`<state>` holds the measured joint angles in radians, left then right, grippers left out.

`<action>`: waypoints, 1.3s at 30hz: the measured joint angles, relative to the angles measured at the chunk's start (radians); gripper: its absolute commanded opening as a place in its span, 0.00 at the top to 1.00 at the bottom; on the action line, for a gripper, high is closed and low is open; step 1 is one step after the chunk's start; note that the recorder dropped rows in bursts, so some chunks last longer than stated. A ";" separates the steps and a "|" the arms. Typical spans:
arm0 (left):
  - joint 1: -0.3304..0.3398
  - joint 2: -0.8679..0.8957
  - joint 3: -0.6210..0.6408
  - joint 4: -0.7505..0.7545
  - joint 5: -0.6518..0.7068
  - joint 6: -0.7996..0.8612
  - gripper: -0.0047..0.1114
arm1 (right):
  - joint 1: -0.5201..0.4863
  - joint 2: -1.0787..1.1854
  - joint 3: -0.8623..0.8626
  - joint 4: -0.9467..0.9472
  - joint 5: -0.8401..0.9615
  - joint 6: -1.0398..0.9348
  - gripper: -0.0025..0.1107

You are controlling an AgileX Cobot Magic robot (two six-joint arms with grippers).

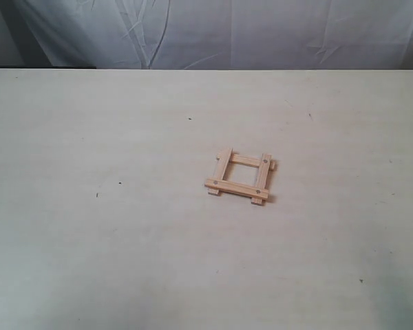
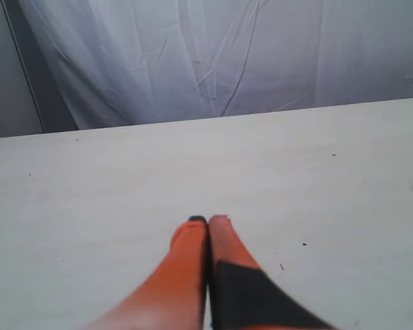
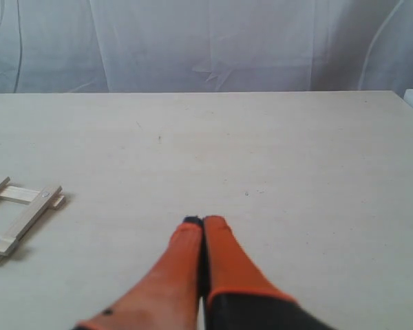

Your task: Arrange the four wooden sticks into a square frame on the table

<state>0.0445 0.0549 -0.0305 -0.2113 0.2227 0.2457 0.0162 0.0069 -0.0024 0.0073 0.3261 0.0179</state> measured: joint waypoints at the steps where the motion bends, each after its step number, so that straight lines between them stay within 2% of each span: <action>1: 0.001 -0.020 0.014 0.004 0.000 0.000 0.96 | 0.000 0.000 0.000 0.000 0.000 0.000 0.98; 20: 0.001 -0.049 0.025 0.052 0.036 -0.005 0.96 | 0.000 -0.001 0.000 0.002 -0.002 0.000 0.98; 30: 0.001 -0.049 0.025 0.164 0.036 -0.192 0.96 | 0.000 -0.001 0.000 0.002 -0.002 0.000 0.98; 39: 0.001 -0.049 0.025 0.182 0.034 -0.216 0.96 | 0.000 -0.001 0.000 0.002 -0.002 0.000 0.98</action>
<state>0.0454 0.0055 -0.0051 -0.0291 0.2571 0.0301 0.0162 0.0054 -0.0024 0.0093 0.3241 0.0179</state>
